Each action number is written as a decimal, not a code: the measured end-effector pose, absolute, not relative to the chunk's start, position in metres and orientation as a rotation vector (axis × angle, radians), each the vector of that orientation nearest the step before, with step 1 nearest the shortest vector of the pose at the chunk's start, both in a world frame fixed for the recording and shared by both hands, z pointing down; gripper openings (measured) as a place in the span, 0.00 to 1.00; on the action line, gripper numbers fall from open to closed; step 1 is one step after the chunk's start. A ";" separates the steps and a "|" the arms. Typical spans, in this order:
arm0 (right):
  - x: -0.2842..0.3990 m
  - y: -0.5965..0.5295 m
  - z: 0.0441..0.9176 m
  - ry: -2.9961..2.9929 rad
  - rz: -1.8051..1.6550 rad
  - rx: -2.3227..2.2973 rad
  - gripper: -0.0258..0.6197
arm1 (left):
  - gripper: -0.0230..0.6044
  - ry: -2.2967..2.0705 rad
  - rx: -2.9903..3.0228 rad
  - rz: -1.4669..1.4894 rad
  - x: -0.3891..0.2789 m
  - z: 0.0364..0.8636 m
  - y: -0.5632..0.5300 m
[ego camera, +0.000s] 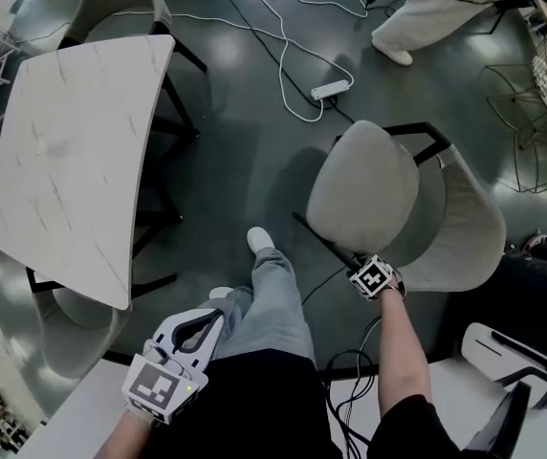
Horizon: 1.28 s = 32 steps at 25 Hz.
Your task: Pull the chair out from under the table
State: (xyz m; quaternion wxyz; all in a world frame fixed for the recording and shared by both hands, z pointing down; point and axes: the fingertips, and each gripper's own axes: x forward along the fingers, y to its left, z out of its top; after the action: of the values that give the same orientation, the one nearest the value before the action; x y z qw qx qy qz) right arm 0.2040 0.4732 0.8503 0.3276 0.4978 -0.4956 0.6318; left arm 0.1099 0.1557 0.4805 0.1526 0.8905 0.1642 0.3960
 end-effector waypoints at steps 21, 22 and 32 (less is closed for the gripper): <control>0.218 0.420 0.813 -1.211 1.653 1.404 0.33 | 0.04 0.278 2.562 1.010 0.083 0.470 0.118; 0.218 0.410 0.809 -1.225 1.632 1.399 0.33 | 0.04 0.286 2.568 0.991 0.081 0.469 0.117; 0.220 0.223 0.711 -1.544 1.306 1.675 0.28 | 0.04 0.007 2.630 0.840 0.058 0.441 0.056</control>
State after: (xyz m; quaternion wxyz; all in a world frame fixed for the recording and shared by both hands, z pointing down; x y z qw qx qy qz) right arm 0.2204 0.2235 0.7105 0.2550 0.6169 -0.5685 0.4808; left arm 0.0577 0.0564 0.4412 0.1893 0.9353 0.0025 0.2989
